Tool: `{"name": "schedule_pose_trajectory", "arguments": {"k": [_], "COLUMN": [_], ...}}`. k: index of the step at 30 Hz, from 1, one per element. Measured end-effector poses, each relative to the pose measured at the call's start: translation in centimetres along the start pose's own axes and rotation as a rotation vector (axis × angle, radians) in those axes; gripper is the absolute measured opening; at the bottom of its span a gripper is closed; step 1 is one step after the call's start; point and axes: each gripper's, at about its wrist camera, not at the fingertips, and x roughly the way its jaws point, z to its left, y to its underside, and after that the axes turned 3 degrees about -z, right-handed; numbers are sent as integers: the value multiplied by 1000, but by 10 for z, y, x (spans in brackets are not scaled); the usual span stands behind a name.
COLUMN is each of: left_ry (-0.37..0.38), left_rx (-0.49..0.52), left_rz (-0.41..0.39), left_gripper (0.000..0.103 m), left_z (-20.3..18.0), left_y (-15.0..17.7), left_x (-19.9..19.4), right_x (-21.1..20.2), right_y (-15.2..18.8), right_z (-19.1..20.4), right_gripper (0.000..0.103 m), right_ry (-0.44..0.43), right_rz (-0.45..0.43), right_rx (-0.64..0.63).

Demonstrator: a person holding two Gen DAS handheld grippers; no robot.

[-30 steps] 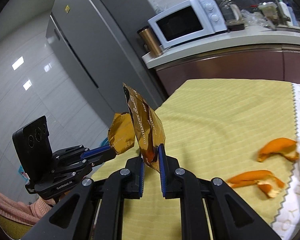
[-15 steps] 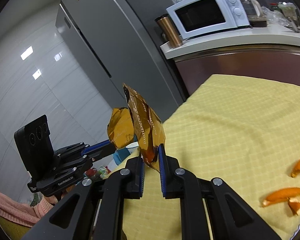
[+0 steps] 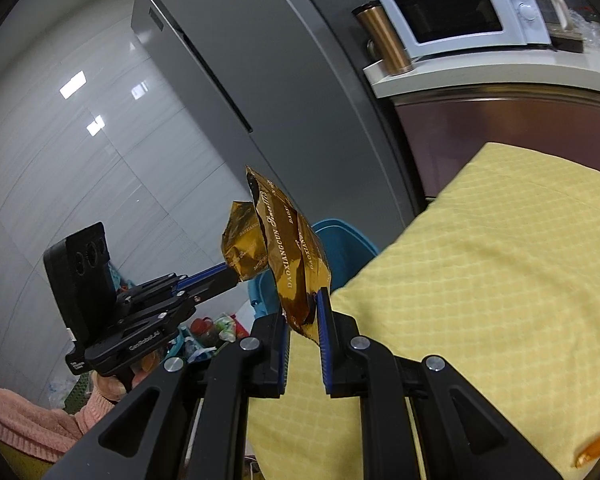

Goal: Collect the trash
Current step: 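Lower both wrappers into the teal bin and open both grippers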

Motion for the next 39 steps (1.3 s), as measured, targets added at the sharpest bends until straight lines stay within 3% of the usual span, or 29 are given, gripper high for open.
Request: {"name": "schedule_pose_trajectory", "arguments": {"k": [15, 39], "left_ry": [-62, -122], "left_rx": [-92, -172], "left_rz": [51, 178], "left_gripper": [13, 13], "left_z": [44, 69], "left_y": [9, 32], "left_x": [25, 92], "right_x": [53, 134], "right_y": [-23, -24], "right_z": [10, -7], "right_gripper": [12, 12], "right_ry": [-86, -24], "right_rz": [60, 175], "right_rx": [34, 151]}}
